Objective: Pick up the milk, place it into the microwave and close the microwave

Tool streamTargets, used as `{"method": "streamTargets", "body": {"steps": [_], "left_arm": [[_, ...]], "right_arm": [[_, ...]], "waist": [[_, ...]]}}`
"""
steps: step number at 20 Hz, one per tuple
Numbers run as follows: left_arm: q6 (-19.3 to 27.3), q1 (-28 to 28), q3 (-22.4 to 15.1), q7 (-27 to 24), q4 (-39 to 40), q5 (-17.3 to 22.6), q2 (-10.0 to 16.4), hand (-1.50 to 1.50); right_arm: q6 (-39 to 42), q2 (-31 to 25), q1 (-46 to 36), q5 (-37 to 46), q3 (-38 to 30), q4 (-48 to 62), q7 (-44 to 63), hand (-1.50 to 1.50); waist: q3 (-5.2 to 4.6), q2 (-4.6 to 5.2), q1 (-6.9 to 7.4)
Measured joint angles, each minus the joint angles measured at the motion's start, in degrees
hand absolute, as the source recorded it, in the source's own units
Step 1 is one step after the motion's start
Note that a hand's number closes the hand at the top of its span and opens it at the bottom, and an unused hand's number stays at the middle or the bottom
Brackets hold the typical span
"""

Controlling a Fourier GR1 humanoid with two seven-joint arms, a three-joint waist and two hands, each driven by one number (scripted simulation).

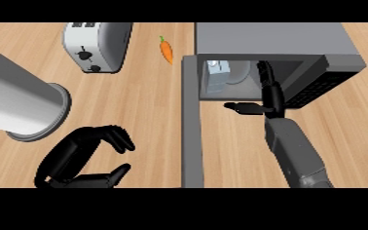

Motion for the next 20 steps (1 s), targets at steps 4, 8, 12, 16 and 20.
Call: {"method": "streamTargets", "body": {"steps": [4,8,12,16,20], "left_arm": [[2.2,-1.2,-3.9,-0.5,3.2,-3.4,-1.1,1.5],[3.7,-2.9,-5.8,-2.7,6.7,-8.4,-1.3,1.5],[3.0,-5.2,-9.8,-3.2,11.3,-12.3,-1.5,1.5],[5.4,-7.5,-14.9,-5.4,17.8,-15.1,-2.1,1.5],[7.9,-10.4,-19.3,-6.8,23.4,-13.6,-2.2,1.5]], "right_arm": [[1.8,0.5,6.5,0.1,2.2,-7.3,0.8,-1.5],[3.0,0.4,15.3,0.3,5.3,-18.9,4.5,-1.5],[3.6,0.0,22.3,0.6,7.6,-28.5,7.3,-1.5],[4.6,-1.1,31.2,0.5,9.6,-39.0,8.5,-1.5],[5.7,-2.6,39.9,-0.2,10.9,-51.0,11.0,-1.5]], "waist": [[-0.03,-0.27,-0.71],[-0.07,-0.47,-1.36],[-0.08,-0.47,-1.71],[-0.09,-0.44,-1.95],[-0.09,-0.41,-1.99]]}}
